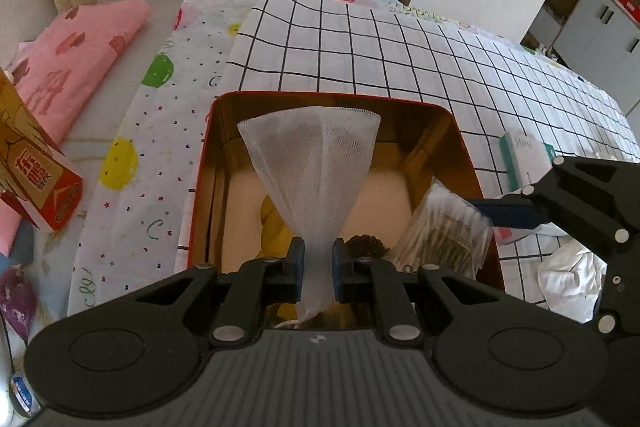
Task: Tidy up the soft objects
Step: 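Open the left tool to drop the tissue in the box while the right tool drops the swab bag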
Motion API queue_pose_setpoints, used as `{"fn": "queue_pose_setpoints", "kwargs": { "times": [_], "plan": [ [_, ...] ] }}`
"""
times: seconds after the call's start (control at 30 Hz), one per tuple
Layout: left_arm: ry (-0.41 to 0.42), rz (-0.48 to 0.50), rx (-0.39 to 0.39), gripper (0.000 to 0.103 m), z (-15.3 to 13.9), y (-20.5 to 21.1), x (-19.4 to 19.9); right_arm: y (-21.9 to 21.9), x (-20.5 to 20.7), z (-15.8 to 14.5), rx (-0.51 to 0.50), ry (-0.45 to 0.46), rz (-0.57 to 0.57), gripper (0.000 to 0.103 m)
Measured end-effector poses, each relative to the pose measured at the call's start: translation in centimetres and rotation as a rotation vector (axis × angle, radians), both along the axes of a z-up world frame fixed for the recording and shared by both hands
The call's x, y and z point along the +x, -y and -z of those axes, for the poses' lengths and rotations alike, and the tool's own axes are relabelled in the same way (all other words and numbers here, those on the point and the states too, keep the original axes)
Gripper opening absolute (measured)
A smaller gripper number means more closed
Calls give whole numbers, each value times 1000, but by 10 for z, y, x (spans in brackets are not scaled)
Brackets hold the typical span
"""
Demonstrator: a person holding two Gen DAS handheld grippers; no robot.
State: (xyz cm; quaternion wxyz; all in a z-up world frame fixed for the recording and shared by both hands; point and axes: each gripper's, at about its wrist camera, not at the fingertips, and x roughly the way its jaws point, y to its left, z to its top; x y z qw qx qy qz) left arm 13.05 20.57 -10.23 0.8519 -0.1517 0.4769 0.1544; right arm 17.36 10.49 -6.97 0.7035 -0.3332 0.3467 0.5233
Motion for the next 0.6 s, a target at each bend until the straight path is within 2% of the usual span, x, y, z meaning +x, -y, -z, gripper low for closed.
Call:
{"fn": "queue_pose_setpoints", "kwargs": {
  "times": [0.27, 0.53, 0.6],
  "plan": [
    [-6, 7, 1, 14, 4, 2, 2, 0, -1, 13, -33, 27, -9, 69],
    [7, 7, -7, 16, 4, 2, 1, 6, 2, 9, 0, 17, 8, 70],
    [11, 2, -9, 19, 3, 2, 0, 8, 3, 7, 13, 15, 14, 71]
  ]
}}
